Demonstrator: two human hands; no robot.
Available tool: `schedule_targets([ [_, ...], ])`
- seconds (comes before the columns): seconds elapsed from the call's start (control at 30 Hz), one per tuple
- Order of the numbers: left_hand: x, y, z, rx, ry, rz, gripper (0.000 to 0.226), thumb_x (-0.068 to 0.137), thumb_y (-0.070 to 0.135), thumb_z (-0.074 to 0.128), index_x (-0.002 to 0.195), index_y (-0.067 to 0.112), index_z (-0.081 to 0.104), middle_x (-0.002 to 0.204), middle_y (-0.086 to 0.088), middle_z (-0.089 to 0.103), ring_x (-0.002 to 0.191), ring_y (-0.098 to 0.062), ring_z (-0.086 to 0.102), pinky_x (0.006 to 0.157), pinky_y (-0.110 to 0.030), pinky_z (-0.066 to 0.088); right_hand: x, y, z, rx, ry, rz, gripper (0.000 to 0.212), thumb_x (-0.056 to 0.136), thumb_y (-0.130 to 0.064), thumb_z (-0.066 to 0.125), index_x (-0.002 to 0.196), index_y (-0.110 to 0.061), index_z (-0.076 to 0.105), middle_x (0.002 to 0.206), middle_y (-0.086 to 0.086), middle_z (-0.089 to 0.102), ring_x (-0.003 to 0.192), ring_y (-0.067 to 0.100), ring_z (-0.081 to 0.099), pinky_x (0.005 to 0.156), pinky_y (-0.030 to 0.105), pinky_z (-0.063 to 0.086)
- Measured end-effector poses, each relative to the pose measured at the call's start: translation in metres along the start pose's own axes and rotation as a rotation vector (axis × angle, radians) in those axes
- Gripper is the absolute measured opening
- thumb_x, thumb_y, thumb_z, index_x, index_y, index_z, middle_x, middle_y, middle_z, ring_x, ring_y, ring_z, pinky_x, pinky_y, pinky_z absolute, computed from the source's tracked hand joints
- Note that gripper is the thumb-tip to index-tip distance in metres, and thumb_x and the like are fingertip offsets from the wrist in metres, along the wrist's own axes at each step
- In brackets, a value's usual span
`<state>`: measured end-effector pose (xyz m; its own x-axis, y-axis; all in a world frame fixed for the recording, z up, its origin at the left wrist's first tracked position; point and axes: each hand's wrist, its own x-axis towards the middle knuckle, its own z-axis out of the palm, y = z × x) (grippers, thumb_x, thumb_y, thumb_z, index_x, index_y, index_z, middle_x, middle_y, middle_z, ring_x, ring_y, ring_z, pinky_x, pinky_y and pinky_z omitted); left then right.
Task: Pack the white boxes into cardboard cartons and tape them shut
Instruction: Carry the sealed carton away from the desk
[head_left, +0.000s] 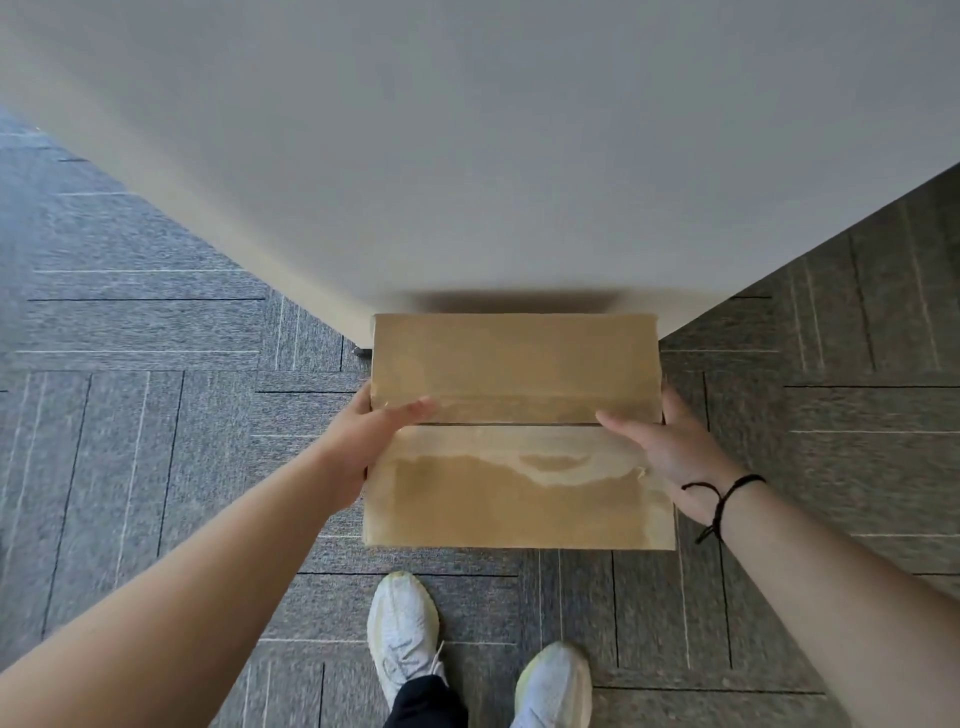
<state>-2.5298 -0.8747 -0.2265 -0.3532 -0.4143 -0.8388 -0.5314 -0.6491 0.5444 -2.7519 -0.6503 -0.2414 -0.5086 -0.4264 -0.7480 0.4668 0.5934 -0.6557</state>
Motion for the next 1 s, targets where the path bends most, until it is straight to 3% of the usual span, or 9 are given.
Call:
schedule_targets([
  [0.13,0.002,-0.005,0.0,-0.009,0.013,0.024,0.041,0.089,0.018,0.075,0.126,0.029,0.061,0.113,-0.002,0.076,0.094,-0.023,0.073,0.076,-0.043,0.06,0.005,0.006,-0.001,0.033,-0.017,-0.025,0.071,0.083,-0.019,0.082,0.143,-0.037,0.047,0.124,-0.011,0.067,0.111,0.013,0.066,0.092,0.041,0.055],
  [0.23,0.003,-0.006,0.002,-0.045,0.024,0.03,0.037,0.091,0.012,0.072,0.124,0.025,0.061,0.114,-0.006,0.075,0.097,-0.025,0.071,0.089,-0.049,0.057,0.009,0.009,-0.001,0.05,-0.014,-0.032,0.069,0.083,-0.017,0.081,0.141,-0.038,0.05,0.124,-0.01,0.069,0.112,0.016,0.067,0.095,0.046,0.055],
  [0.4,0.011,0.003,0.0,-0.008,0.027,0.084,0.047,0.088,0.005,0.074,0.129,0.021,0.057,0.116,-0.004,0.073,0.108,-0.023,0.07,0.104,-0.046,0.05,0.018,0.006,-0.001,0.0,-0.01,-0.052,0.072,0.075,-0.026,0.088,0.138,-0.038,0.053,0.125,-0.008,0.069,0.114,0.02,0.067,0.102,0.054,0.051],
  [0.57,0.021,0.021,0.002,0.034,0.046,0.127,0.057,0.085,-0.002,0.075,0.133,0.022,0.056,0.117,-0.003,0.072,0.103,-0.024,0.071,0.082,-0.039,0.06,0.029,-0.012,0.002,-0.066,0.005,-0.116,0.072,0.077,-0.026,0.086,0.139,-0.035,0.05,0.125,-0.011,0.066,0.111,0.013,0.065,0.101,0.045,0.052],
  [0.73,0.024,0.018,-0.001,0.082,0.077,0.146,0.056,0.083,0.005,0.08,0.13,0.027,0.058,0.116,0.002,0.073,0.1,-0.021,0.073,0.088,-0.046,0.061,0.032,-0.014,0.0,-0.066,-0.008,-0.123,0.102,0.046,-0.049,0.094,0.138,-0.037,0.052,0.129,-0.01,0.067,0.117,0.017,0.065,0.103,0.05,0.051],
  [0.87,0.022,0.012,-0.003,0.157,0.123,0.168,0.052,0.081,0.019,0.085,0.125,0.029,0.058,0.114,0.003,0.073,0.1,-0.02,0.073,0.09,-0.046,0.06,0.033,-0.013,0.002,-0.115,-0.011,-0.134,0.09,0.062,-0.043,0.093,0.141,-0.032,0.05,0.134,-0.007,0.063,0.119,0.016,0.063,0.102,0.044,0.052],
  [0.93,0.019,0.01,-0.002,0.199,0.189,0.175,0.054,0.079,0.029,0.087,0.124,0.027,0.058,0.114,0.004,0.071,0.099,-0.02,0.073,0.092,-0.047,0.059,0.03,-0.015,0.002,-0.172,0.02,-0.127,0.068,0.078,-0.036,0.085,0.137,-0.026,0.053,0.125,-0.007,0.065,0.114,0.015,0.063,0.096,0.035,0.053],
  [1.0,0.012,0.01,0.002,0.307,0.276,0.167,0.069,0.079,0.042,0.085,0.137,0.023,0.052,0.118,0.006,0.064,0.105,-0.021,0.068,0.097,-0.046,0.056,0.026,-0.016,0.003,-0.238,0.067,-0.12,0.059,0.083,-0.042,0.08,0.133,-0.023,0.056,0.114,-0.012,0.064,0.11,0.014,0.062,0.092,0.03,0.05],
])
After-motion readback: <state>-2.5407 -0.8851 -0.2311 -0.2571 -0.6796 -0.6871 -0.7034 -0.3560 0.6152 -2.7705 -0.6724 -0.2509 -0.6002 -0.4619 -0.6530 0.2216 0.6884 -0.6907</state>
